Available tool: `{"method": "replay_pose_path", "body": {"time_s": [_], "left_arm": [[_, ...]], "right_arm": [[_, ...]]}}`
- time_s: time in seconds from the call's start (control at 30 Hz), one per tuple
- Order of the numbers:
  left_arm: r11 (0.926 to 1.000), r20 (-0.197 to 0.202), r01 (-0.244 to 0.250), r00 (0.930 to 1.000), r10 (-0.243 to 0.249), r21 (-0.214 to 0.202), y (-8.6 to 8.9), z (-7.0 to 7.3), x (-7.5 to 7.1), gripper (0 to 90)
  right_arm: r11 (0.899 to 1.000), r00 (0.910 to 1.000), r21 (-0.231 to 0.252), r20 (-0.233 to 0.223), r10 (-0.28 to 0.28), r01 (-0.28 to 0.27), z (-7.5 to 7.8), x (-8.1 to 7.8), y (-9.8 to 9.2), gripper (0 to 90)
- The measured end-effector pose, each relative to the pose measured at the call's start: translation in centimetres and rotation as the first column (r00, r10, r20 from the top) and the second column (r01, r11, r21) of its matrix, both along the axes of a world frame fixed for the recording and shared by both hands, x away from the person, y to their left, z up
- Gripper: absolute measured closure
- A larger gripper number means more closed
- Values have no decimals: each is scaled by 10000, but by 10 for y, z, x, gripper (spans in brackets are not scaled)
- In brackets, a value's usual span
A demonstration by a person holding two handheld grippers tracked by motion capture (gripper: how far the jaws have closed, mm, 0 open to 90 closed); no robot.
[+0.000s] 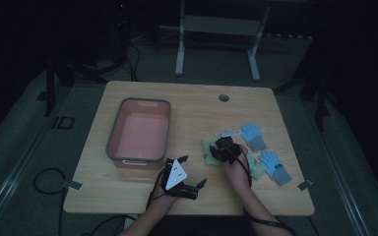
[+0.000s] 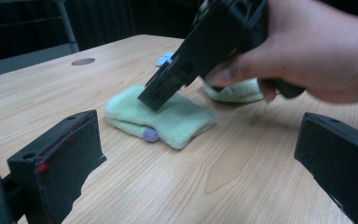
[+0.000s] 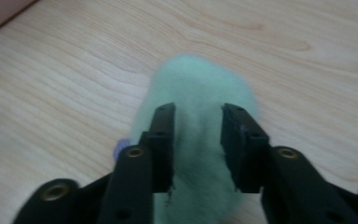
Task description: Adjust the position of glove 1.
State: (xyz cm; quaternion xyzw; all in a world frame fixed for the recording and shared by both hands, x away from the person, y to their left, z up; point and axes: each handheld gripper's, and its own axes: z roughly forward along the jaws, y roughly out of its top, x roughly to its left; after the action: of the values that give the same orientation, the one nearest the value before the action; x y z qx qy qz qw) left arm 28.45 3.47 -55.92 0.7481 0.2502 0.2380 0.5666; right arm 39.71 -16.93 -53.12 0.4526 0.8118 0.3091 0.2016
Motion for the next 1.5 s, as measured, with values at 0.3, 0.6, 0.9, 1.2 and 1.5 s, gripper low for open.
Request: {"method": "replay_pose_path", "body": {"time_s": [0.3, 0.6, 0.9, 1.2, 1.5], "left_arm": [[10000, 11, -2, 10000, 2, 45, 0, 0, 0, 6], [9999, 32, -1, 10000, 0, 113, -1, 0, 0, 6], [9999, 46, 2, 10000, -3, 108, -1, 0, 0, 6], [10000, 52, 2, 10000, -3, 94, -1, 0, 0, 6], [9999, 58, -17, 10000, 17, 129, -1, 0, 0, 6]], "right_arm": [[9940, 9940, 130, 186, 1082, -1084, 28, -2, -45, 489], [9610, 9610, 186, 245, 2753, -2758, 46, -11, -103, 544], [9258, 9255, -315, -541, 3748, -3767, 29, -20, -135, 576], [9085, 9072, -544, -1046, 4074, -4143, 0, -18, -141, 562], [9116, 9110, -696, -1146, 3962, -4052, -1, -21, -135, 776]]}}
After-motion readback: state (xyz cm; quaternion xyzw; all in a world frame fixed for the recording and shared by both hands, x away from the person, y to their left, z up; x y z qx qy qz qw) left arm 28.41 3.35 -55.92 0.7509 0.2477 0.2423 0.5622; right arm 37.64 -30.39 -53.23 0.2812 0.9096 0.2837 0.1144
